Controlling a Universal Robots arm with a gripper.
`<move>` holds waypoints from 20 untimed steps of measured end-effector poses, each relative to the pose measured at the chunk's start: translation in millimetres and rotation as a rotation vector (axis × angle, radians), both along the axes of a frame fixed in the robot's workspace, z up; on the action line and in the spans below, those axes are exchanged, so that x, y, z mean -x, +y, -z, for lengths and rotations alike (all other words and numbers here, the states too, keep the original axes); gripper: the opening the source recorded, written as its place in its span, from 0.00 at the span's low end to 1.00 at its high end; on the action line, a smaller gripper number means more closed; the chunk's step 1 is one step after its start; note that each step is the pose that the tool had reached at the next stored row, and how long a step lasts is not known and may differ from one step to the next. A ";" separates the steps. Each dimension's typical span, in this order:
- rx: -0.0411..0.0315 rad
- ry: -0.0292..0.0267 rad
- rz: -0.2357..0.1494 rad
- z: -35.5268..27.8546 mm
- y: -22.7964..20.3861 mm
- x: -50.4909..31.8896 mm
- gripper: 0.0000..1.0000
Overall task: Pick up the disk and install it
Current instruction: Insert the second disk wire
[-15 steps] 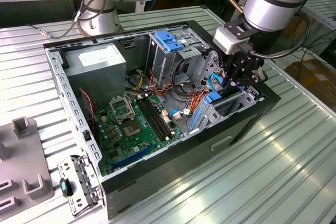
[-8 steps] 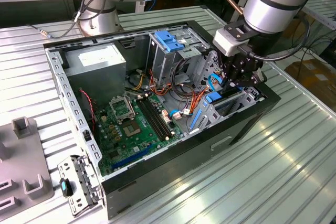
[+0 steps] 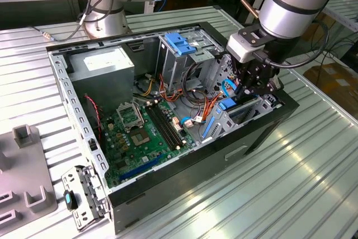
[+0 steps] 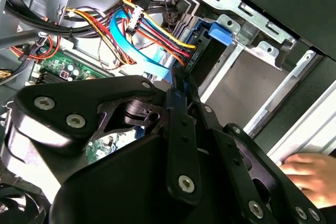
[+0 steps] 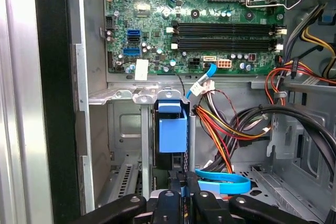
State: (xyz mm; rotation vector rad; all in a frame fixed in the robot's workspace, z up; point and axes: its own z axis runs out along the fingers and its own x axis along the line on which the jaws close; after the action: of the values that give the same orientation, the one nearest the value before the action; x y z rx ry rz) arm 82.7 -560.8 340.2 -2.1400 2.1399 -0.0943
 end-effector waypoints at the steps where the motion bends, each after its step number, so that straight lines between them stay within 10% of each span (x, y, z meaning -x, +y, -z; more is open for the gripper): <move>1: 0.0000 0.0000 0.000 0.0 0.0 0.0 0.16; 15: -0.0003 -0.0001 0.000 -14.8 0.2 0.0 0.24; 20: 0.0000 -0.0001 0.000 -15.0 0.2 0.0 0.11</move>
State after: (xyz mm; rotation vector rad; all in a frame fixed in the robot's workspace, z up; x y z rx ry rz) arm 82.7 -560.6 355.1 -2.1399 2.1398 -0.0944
